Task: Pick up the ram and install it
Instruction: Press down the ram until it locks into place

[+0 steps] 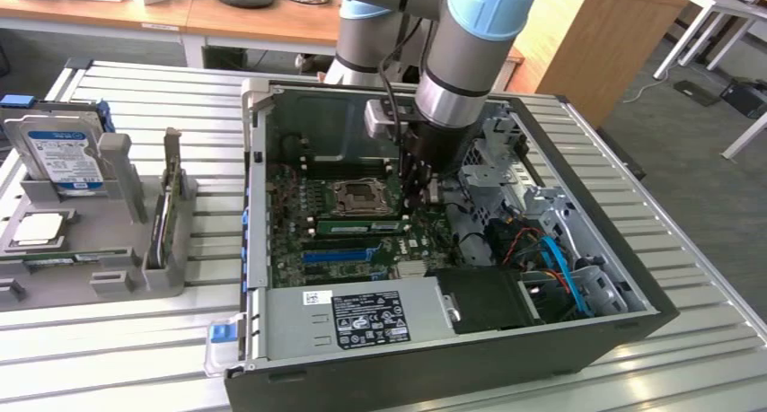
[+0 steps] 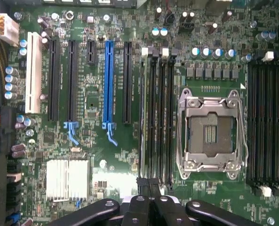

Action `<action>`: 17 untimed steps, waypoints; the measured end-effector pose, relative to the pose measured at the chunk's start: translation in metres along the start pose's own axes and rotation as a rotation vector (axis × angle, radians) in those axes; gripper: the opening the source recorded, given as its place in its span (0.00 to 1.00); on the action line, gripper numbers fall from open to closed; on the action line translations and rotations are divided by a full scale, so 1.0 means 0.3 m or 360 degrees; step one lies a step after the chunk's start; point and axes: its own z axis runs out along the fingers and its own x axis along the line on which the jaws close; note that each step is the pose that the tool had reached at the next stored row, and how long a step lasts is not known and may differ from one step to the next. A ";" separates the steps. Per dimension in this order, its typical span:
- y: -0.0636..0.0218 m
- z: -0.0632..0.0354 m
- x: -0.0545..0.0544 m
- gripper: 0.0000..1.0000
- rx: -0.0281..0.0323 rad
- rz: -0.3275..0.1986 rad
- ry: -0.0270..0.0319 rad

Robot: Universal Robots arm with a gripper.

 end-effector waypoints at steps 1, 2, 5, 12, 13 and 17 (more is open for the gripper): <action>0.007 0.000 0.000 0.11 0.00000 0.0000 -0.00001; 0.014 0.001 0.000 0.11 0.00000 0.0000 -0.00002; 0.039 0.001 -0.002 0.11 -0.00001 0.0000 -0.00001; 0.092 0.003 -0.005 0.11 -0.00001 0.0000 -0.00001; 0.098 0.003 -0.005 0.11 0.00000 0.0000 -0.00004; 0.126 0.004 -0.005 0.11 -0.00001 0.0000 -0.00002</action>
